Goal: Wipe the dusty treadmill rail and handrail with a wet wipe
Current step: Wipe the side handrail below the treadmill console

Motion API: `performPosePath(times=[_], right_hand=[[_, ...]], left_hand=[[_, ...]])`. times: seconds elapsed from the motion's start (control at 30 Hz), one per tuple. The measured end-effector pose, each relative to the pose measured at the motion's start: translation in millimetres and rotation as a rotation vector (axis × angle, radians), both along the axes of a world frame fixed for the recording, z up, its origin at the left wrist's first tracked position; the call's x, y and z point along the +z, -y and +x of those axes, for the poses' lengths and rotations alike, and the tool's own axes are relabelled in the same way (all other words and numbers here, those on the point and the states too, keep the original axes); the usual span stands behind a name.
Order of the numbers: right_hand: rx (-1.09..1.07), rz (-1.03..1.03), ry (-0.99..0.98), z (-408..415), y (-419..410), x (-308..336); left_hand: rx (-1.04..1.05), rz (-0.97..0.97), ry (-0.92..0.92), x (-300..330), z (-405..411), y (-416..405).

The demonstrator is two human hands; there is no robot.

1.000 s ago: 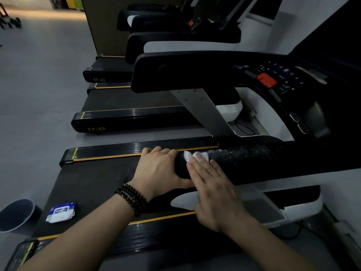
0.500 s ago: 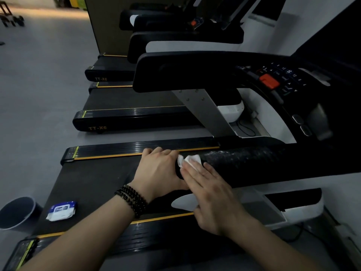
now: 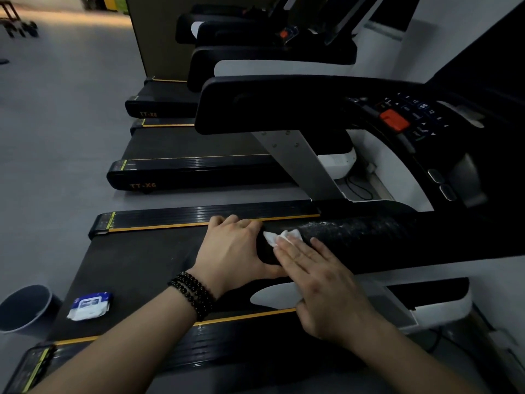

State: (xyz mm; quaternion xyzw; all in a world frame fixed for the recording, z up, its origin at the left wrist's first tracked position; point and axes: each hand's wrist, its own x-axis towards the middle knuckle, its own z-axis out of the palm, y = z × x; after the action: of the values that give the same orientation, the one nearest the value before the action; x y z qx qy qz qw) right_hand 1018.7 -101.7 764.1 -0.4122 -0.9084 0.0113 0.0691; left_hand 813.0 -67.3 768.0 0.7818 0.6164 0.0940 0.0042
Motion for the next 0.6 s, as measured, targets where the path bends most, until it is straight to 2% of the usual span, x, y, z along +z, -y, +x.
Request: performPosePath(times=[0.2, 0.3, 0.4, 0.6], right_hand=[[-0.021, -0.01, -0.022, -18.5, -8.1, 5.7], [0.033, -0.041, -0.002, -6.0, 1.5, 0.0], [-0.009, 0.004, 0.022, 2.2, 3.3, -0.4], [-0.016, -0.023, -0.014, -23.4, -3.1, 3.4]], left_hand=[[-0.008, 0.007, 0.032, 0.7, 0.4, 1.8], [-0.013, 0.006, 0.022, 0.0, -0.1, 1.1], [0.006, 0.018, 0.019, 0.1, 1.1, 0.9], [-0.016, 0.015, 0.034, -0.4, -0.9, 1.3]])
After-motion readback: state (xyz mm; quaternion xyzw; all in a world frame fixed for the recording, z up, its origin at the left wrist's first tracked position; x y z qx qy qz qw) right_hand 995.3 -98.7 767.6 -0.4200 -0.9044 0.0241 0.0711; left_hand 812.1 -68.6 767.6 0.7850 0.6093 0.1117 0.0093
